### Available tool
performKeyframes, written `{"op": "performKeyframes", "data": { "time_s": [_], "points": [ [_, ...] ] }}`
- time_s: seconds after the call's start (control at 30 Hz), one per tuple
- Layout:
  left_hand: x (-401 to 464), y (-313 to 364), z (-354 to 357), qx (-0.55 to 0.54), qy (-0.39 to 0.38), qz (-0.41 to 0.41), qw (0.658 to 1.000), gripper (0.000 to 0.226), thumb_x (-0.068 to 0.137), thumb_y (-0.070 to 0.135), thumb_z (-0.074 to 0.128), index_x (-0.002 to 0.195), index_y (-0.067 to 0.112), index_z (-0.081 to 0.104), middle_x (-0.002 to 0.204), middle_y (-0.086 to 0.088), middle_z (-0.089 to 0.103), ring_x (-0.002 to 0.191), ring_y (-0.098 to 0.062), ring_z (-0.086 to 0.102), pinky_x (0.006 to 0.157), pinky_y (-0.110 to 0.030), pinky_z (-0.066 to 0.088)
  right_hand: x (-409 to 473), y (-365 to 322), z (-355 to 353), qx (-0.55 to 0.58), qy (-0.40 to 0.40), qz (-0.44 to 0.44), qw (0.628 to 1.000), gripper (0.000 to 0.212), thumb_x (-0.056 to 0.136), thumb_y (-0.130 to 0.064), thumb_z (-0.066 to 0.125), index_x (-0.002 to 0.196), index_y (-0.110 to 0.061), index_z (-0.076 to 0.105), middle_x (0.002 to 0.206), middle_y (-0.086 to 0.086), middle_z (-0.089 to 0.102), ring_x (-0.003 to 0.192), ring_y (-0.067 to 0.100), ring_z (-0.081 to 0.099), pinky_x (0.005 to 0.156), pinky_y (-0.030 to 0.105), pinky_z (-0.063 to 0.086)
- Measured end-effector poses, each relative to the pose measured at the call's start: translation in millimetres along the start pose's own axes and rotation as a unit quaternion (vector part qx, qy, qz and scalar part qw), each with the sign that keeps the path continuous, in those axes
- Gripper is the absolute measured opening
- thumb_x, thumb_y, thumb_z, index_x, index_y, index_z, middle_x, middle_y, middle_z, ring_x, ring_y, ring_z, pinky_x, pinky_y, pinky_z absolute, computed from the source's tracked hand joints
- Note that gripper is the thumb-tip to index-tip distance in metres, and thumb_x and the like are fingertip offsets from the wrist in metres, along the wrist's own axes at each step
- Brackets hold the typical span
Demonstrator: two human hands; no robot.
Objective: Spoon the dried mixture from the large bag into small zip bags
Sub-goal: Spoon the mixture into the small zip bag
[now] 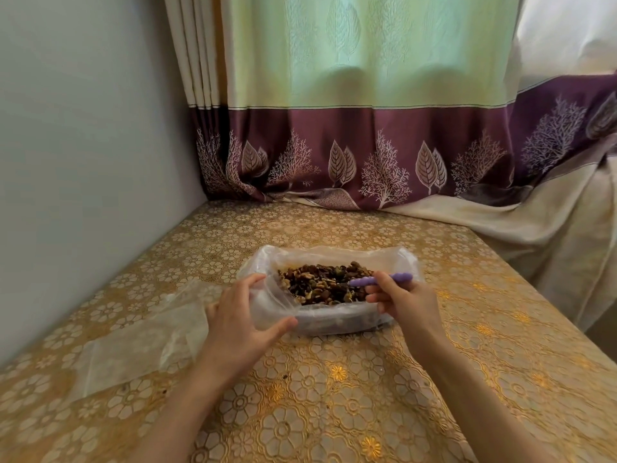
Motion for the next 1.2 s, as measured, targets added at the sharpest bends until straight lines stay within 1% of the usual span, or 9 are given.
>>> {"op": "performKeyframes", "data": {
  "time_s": [0.2,0.4,0.53,0.63,0.73,0.83,0.9,1.07,1.2],
  "points": [
    [0,-9,4,-0.072,-0.004,-0.041,0.997,0.089,0.052,0.069,0.061,0.130,0.035,0.034,0.122,0.012,0.043,0.114,-0.011,0.037,0.095,-0.038,0.039,-3,-4,-10,0.005,0.048,-0.012,0.999,0.036,0.093,-0.016,0.057,0.063,-0.019,0.077,0.083,0.014,0.073,0.074,0.022,0.062,0.077,0.036,0.051],
    [0,-6,4,-0.087,-0.012,-0.041,0.995,0.088,0.054,0.067,0.062,0.130,0.028,0.039,0.125,0.008,0.047,0.116,-0.013,0.043,0.097,-0.043,0.043,-4,-10,-13,0.026,0.067,-0.020,0.997,0.027,0.093,-0.013,0.055,0.075,-0.003,0.071,0.073,0.007,0.074,0.061,0.012,0.060,0.054,0.016,0.050],
    [0,-6,5,-0.095,-0.021,-0.044,0.994,0.085,0.057,0.062,0.064,0.131,0.026,0.040,0.126,0.009,0.048,0.116,-0.011,0.044,0.098,-0.037,0.042,-6,-18,-8,0.065,0.054,-0.019,0.996,0.024,0.094,-0.013,0.054,0.079,0.000,0.068,0.067,0.003,0.072,0.059,0.012,0.056,0.050,0.014,0.046],
    [-1,-6,5,-0.108,-0.024,-0.048,0.993,0.085,0.057,0.061,0.064,0.130,0.025,0.040,0.123,0.010,0.048,0.114,-0.010,0.047,0.095,-0.032,0.043,-9,-29,0,0.085,0.029,-0.025,0.996,0.022,0.094,-0.014,0.053,0.082,0.000,0.066,0.074,0.009,0.073,0.061,0.012,0.056,0.050,0.015,0.046],
    [-1,-8,6,-0.135,-0.027,-0.062,0.988,0.089,0.055,0.061,0.065,0.131,0.022,0.040,0.124,0.006,0.050,0.112,-0.014,0.051,0.097,-0.036,0.046,-12,-38,12,0.105,-0.002,-0.021,0.994,0.019,0.093,-0.014,0.053,0.085,-0.001,0.065,0.072,0.008,0.073,0.057,0.010,0.057,0.050,0.015,0.048],
    [-1,-10,4,-0.150,-0.016,-0.066,0.986,0.092,0.058,0.058,0.067,0.136,0.021,0.035,0.124,0.010,0.048,0.115,-0.009,0.047,0.093,-0.023,0.041,-16,-44,33,0.093,-0.047,-0.023,0.994,0.025,0.093,-0.016,0.054,0.076,-0.007,0.070,0.076,0.011,0.073,0.058,0.011,0.055,0.051,0.017,0.046],
    [-1,-10,-1,-0.172,0.002,-0.067,0.983,0.094,0.058,0.059,0.067,0.138,0.023,0.032,0.118,0.021,0.044,0.113,-0.003,0.042,0.084,-0.014,0.035,-18,-48,48,0.074,-0.071,-0.030,0.994,0.023,0.094,-0.017,0.052,0.084,-0.003,0.067,0.080,0.015,0.073,0.059,0.012,0.053,0.050,0.017,0.044],
    [0,-8,-10,-0.258,0.025,-0.066,0.963,0.086,0.056,0.060,0.069,0.129,0.025,0.043,0.110,0.027,0.050,0.103,0.002,0.052,0.095,-0.026,0.043,-20,-73,83,0.040,-0.127,-0.078,0.988,0.018,0.093,-0.015,0.054,0.083,-0.005,0.067,0.070,0.005,0.072,0.057,0.011,0.054,0.048,0.015,0.043],
    [1,-8,-15,-0.304,0.040,-0.058,0.950,0.062,0.058,0.058,0.071,0.111,0.037,0.049,0.097,0.011,0.063,0.081,0.004,0.062,0.067,-0.013,0.051,-25,-96,112,-0.043,-0.189,-0.146,0.970,0.014,0.093,-0.010,0.052,0.092,-0.005,0.065,0.067,-0.004,0.069,0.057,0.007,0.053,0.050,0.016,0.044]
  ]
}}
Point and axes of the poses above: each hand's wrist, its own x-axis towards the middle knuckle, its own z-axis out of the palm, y = z × x, the point moved 10 cm from there along x, towards the middle knuckle
